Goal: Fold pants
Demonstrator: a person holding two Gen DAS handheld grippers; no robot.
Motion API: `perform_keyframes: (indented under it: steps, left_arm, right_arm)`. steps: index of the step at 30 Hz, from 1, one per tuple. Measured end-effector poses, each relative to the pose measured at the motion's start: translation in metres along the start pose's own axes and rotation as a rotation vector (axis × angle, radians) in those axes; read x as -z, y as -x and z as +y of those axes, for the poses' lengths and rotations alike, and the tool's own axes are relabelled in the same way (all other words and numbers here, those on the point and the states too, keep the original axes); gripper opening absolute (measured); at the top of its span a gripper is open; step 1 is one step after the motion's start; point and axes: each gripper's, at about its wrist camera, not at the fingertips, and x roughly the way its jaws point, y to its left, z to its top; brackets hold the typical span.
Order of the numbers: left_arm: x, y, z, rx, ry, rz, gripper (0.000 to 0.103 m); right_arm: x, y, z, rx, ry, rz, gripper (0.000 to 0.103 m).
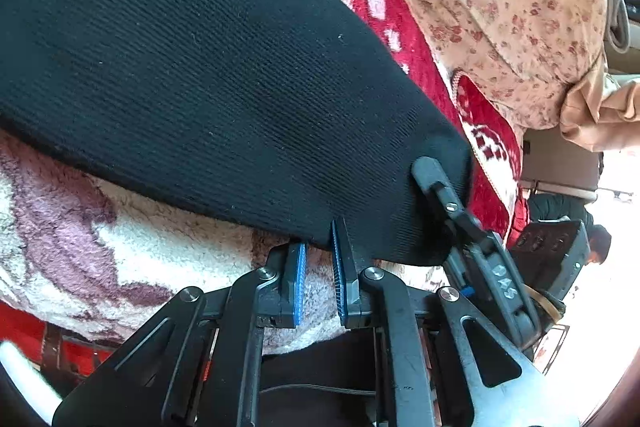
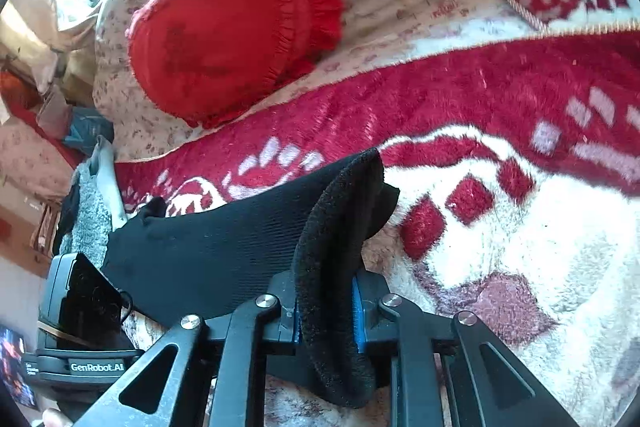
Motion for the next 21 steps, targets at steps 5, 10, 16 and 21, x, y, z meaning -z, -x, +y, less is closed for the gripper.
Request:
perform_keyframes:
  steps: [5,10,16,21]
  left_arm:
    - [0.005,0.027,-0.005,0.047,-0.058,-0.025,0.010]
    - [0.004,0.077,0.002,0.071,-0.104,-0.075,0.010]
    - [-0.008,0.143,0.049,-0.034,-0.132,-0.210,0.010]
    - [-0.024,0.176,0.097,-0.124,-0.077,-0.326,0.011]
  right_arm:
    - [-0.003,0.031,0.031,-0.069,0.051,-0.066,0.016]
    - [-0.008,0.051,0.103,-0.117,0.210,-0.107,0.016]
    - [-0.010,0.017,0.178,-0.191,0.322,-0.058,0.016]
    - [0.000,-0.061,0.224,-0.231,0.338,0.073,0.016]
